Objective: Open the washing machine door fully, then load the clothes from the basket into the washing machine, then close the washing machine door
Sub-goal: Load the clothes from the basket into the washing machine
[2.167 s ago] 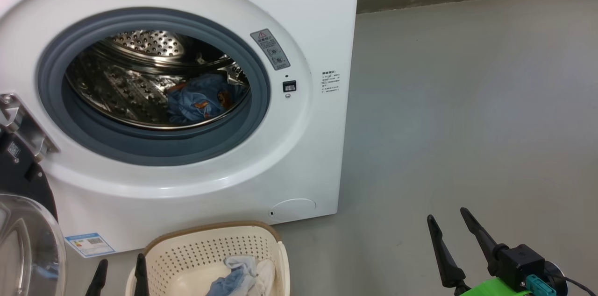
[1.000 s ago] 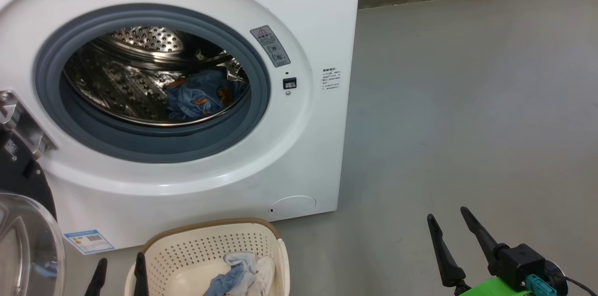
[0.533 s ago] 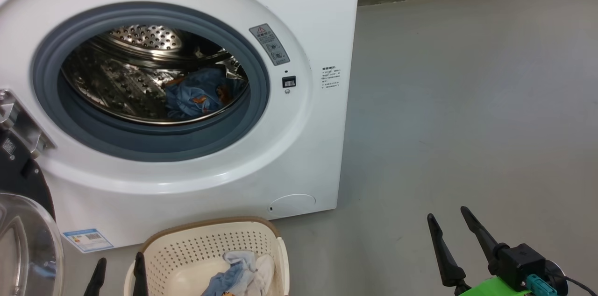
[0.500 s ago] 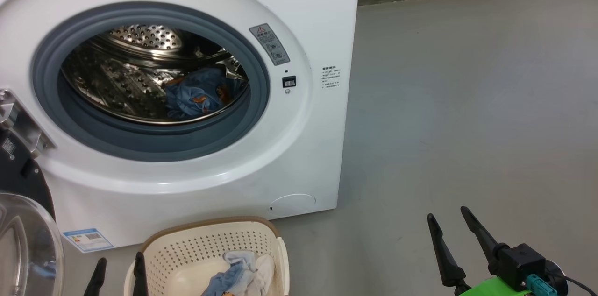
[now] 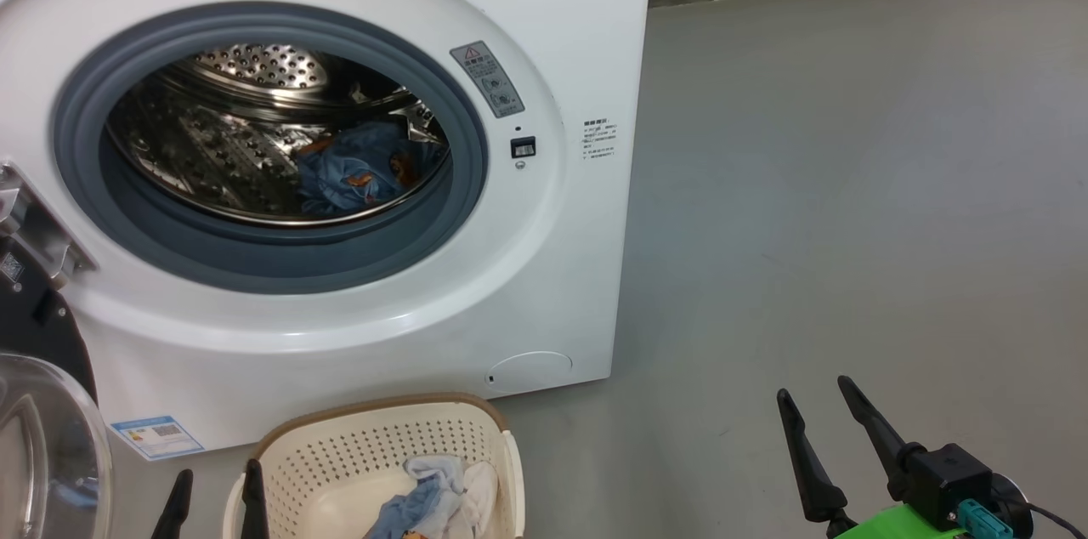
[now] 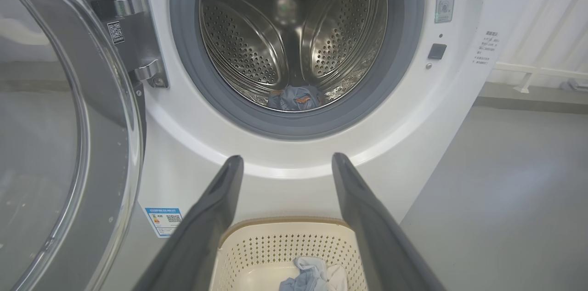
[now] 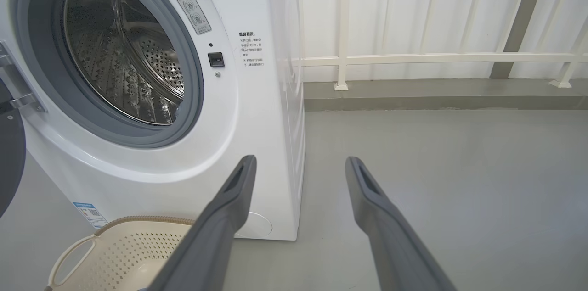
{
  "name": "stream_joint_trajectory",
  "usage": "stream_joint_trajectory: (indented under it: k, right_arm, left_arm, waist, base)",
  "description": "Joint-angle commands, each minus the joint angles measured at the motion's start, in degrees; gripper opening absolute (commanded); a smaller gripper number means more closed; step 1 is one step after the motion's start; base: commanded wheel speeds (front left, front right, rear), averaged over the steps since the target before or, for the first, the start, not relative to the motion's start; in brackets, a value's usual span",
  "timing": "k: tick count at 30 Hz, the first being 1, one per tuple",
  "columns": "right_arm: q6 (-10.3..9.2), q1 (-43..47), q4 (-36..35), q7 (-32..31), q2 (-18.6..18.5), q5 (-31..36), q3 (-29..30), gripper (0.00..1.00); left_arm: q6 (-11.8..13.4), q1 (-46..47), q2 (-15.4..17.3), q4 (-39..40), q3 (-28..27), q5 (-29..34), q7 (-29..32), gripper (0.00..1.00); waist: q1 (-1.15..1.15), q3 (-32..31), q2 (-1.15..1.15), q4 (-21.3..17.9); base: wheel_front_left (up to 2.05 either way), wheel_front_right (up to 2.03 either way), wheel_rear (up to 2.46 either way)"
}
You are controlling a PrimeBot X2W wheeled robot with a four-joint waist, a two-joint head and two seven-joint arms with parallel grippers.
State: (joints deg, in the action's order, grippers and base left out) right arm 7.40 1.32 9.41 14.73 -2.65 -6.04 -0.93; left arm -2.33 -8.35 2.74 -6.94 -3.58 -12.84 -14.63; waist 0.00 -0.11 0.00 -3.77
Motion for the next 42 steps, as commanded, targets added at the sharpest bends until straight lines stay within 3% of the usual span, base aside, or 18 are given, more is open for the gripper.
stream_joint_trajectory:
  k: [1, 9, 16, 25, 35, 42]
  right_arm:
    - [0.09, -1.03, -1.47, 0.27, -0.23, 0.42, -1.29, 1.00]
    - [0.09, -1.00, -1.57, 0.27, -0.23, 0.28, -1.29, 1.00]
    - [0.09, -1.07, -2.00, 0.27, -0.23, -0.10, -1.67, 1.00]
    - [0.09, -3.96, -3.37, 0.27, -0.23, -2.07, -2.91, 1.00]
    - [0.09, -10.96, -5.59, 0.27, -0.23, -4.11, -5.84, 1.00]
    - [0.09, -14.89, -6.72, 0.27, -0.23, -4.37, -6.91, 1.00]
  left_arm:
    - [-0.11, 0.98, 0.27, 1.52, -1.97, 0.47, -0.37, 1.00]
    - [-0.31, 0.99, 0.25, 1.30, -1.99, 0.44, -0.37, 1.00]
    - [-2.04, 1.83, 0.59, -0.88, -0.09, -1.03, 1.39, 1.00]
    - [-4.32, 6.92, 3.35, -2.39, 3.83, -4.13, 7.27, 1.00]
    - [-5.12, 17.09, 12.52, -9.86, 14.52, -13.09, 17.42, 1.00]
    - [-5.14, 25.31, 18.81, -18.63, 21.10, -17.74, 18.99, 1.00]
  waist:
    - [0.00, 0.04, 0.00, -0.06]
    - [0.00, 0.34, 0.00, -0.23]
    - [0.00, 1.84, 0.00, -0.58]
    - [0.00, 11.17, 0.00, -1.84]
    - [0.00, 25.27, 0.00, -4.39]
    - [0.00, 32.18, 0.00, -6.56]
  base:
    - [0.00, 0.00, 0.00]
    - [0.00, 0.00, 0.00]
    - [0.00, 0.00, 0.00]
    - [0.00, 0.00, 0.00]
    - [0.00, 0.00, 0.00]
    - [0.00, 0.00, 0.00]
